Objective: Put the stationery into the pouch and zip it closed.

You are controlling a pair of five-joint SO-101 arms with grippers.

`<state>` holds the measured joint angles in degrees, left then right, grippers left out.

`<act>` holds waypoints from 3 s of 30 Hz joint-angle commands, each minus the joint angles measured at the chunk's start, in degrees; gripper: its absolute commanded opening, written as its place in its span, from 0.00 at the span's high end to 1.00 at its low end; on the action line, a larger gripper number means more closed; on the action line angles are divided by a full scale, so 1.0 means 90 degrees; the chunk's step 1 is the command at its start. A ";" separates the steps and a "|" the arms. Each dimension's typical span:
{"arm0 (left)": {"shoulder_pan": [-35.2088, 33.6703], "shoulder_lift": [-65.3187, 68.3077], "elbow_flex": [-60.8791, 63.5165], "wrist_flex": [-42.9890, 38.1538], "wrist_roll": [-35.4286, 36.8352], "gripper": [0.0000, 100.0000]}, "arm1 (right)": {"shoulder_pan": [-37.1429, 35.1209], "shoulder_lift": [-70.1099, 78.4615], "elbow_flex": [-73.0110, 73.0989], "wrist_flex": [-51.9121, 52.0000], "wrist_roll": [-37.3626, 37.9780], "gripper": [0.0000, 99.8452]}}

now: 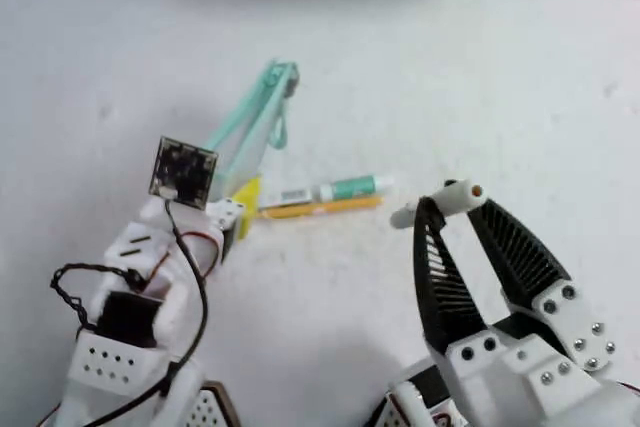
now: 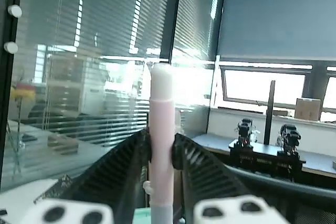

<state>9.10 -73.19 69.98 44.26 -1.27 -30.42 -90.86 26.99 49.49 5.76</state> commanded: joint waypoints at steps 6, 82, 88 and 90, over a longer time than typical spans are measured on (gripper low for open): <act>0.0132 0.0054 -0.0029 0.0088 0.0098 0.79 | -0.0054 0.1050 0.0381 -0.1314 -0.0107 0.98; 0.0083 0.0063 -0.0020 0.0078 0.0127 0.75 | -0.1411 0.3551 0.1954 -0.3717 -0.0059 0.82; 0.0083 0.0063 -0.0020 0.0078 0.0127 0.75 | -0.0904 0.3463 0.1758 -0.3179 -0.0049 0.82; 0.0083 0.0063 -0.0020 0.0078 0.0127 0.75 | -0.0708 0.3502 0.1612 -0.2779 -0.0049 0.82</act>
<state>9.10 -72.48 69.98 44.26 -1.10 -39.47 -58.77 44.92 20.66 5.05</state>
